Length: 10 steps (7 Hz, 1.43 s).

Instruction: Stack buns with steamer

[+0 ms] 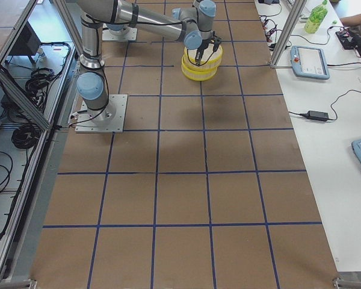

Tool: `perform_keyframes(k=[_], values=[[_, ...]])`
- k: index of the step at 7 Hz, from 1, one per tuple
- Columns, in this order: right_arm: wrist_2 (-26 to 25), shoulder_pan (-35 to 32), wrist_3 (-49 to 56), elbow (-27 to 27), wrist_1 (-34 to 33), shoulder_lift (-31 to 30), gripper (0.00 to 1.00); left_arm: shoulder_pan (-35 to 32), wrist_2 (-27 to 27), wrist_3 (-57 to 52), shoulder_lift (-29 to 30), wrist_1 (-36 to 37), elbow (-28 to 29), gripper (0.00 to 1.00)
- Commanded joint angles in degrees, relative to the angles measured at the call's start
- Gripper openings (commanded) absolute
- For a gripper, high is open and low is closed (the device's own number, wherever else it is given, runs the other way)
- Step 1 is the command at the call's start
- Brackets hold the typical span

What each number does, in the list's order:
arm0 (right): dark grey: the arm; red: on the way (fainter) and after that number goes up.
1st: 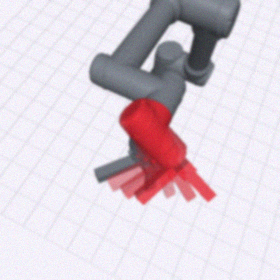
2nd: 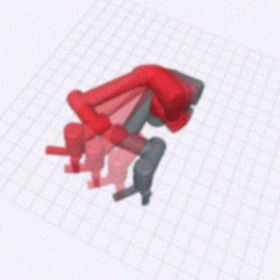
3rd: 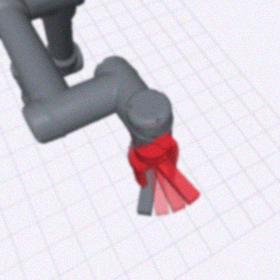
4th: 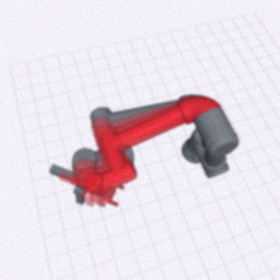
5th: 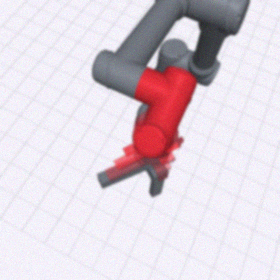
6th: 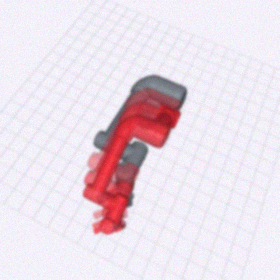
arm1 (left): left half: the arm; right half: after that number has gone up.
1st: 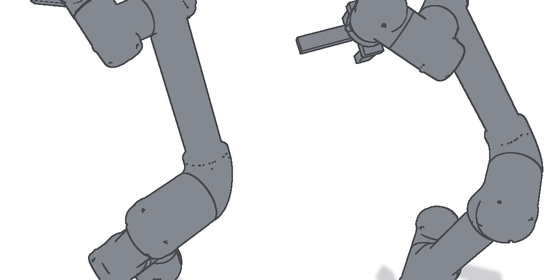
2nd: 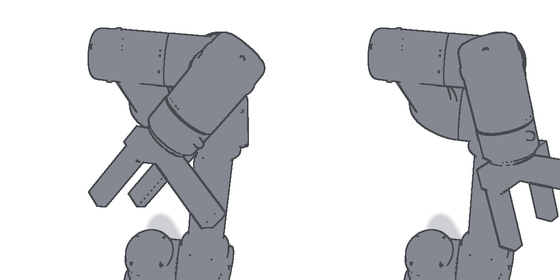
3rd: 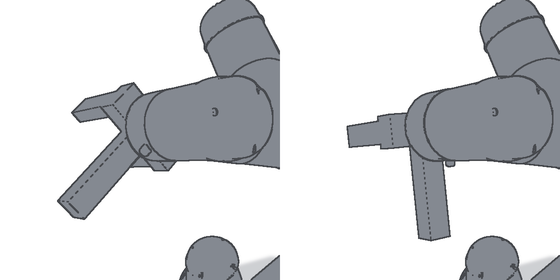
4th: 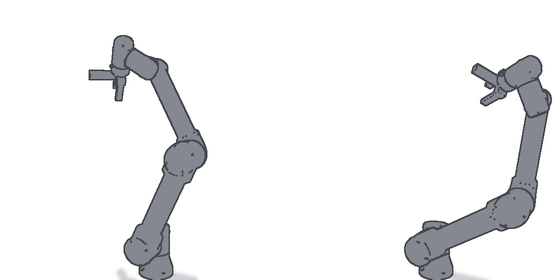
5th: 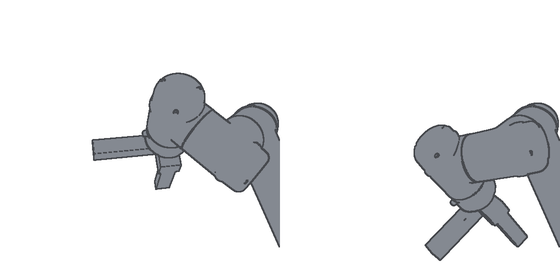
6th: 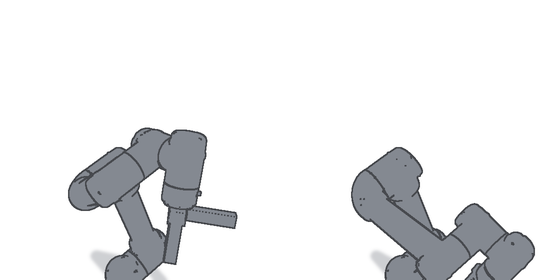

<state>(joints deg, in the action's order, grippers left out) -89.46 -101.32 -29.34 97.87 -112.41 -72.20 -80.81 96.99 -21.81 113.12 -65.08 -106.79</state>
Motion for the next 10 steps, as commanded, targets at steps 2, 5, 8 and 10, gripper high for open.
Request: perform_keyframes(k=[2, 5, 8, 10], values=[[0.42, -0.02, -0.37, 0.04, 0.0, 0.83, 0.08, -2.23, -5.1, 9.35, -5.26, -7.99, 5.34, 0.24], [0.43, -0.28, -0.37, 0.39, 0.35, 0.21, 0.09, -13.55, -19.52, 35.44, -6.16, -10.87, 13.34, 0.3], [0.69, -0.37, -0.54, 0.39, 0.35, 0.48, 0.22, -17.27, -32.54, 51.6, -4.06, -8.23, 16.7, 0.29], [0.6, -0.98, -0.89, 0.39, 0.53, 0.48, 0.38, -17.28, -33.54, 51.78, -3.26, -7.96, 16.35, 0.99]])
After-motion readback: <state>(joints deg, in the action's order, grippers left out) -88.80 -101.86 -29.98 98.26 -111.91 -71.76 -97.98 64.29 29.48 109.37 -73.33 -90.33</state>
